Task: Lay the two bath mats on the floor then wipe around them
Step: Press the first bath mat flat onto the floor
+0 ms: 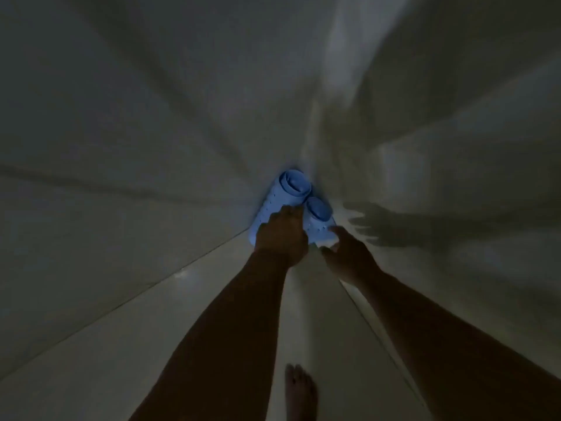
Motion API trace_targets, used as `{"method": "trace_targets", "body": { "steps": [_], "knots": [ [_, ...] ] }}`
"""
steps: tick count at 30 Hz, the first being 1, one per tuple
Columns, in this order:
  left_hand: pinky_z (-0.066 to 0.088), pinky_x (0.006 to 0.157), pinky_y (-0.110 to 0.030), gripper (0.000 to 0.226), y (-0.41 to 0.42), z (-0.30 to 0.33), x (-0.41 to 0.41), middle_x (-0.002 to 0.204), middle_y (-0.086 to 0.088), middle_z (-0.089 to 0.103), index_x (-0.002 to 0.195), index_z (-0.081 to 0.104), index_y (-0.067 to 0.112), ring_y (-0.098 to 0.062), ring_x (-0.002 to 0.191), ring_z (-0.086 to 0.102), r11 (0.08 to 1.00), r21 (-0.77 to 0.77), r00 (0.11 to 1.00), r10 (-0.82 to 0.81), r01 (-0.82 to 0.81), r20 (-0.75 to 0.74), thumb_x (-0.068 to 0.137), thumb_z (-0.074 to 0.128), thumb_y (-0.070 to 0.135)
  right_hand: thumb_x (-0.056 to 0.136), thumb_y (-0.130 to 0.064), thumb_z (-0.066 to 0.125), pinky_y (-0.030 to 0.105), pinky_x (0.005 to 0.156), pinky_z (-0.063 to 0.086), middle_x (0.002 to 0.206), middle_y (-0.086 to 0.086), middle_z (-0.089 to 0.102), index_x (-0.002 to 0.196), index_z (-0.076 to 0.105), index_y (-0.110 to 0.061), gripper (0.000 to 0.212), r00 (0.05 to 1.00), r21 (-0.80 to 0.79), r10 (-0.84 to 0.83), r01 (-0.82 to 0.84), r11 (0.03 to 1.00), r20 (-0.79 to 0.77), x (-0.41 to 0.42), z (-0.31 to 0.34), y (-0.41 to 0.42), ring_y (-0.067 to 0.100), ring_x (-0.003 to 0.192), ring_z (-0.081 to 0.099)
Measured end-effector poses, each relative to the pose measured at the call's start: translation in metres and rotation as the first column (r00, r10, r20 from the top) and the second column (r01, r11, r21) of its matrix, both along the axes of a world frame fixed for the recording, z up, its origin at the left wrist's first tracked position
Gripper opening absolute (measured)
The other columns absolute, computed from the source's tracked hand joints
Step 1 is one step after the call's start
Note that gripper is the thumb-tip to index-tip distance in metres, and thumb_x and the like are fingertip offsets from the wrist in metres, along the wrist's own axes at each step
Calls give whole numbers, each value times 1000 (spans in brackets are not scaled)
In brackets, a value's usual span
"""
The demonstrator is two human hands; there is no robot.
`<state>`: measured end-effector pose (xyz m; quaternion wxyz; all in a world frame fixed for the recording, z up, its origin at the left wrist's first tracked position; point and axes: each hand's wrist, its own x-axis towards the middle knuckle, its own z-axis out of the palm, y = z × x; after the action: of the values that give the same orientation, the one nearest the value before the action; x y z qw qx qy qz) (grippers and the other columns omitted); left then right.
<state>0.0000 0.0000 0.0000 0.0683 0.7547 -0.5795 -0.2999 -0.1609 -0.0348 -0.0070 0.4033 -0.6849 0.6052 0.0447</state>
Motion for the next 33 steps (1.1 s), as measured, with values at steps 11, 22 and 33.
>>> {"method": "trace_targets", "body": {
  "steps": [11, 22, 33],
  "knots": [
    [36, 110, -27, 59, -12, -116, 20, 148, -16, 55, 153, 44, 8, -32, 136, 53, 992, -123, 961, -59, 26, -272, 97, 61, 9, 94, -26, 70, 27, 101, 37, 147, 17, 44, 145, 46, -6, 60, 999, -156, -40, 44, 987, 31, 28, -138, -8, 30, 134, 48],
    [51, 99, -41, 76, 203, -35, 32, 170, 1, 24, 160, 30, 31, -27, 134, 50, 998, -54, 991, -41, 35, -124, 95, 66, 46, 92, -29, 73, 29, 100, 51, 137, 3, 61, 139, 56, -13, 53, 938, -250, 296, -247, 936, 181, -2, -38, 179, 6, 121, 57],
    [59, 76, -35, 30, 458, 270, 78, 57, -8, 67, 87, 65, 14, -27, 52, 66, 866, -293, 863, -254, 404, 437, 95, 48, 38, 92, -55, 65, 36, 97, 52, 133, 0, 63, 141, 51, -23, 61, 932, -252, 339, -300, 920, 129, 21, 265, 397, 18, 115, 64]
  ]
}}
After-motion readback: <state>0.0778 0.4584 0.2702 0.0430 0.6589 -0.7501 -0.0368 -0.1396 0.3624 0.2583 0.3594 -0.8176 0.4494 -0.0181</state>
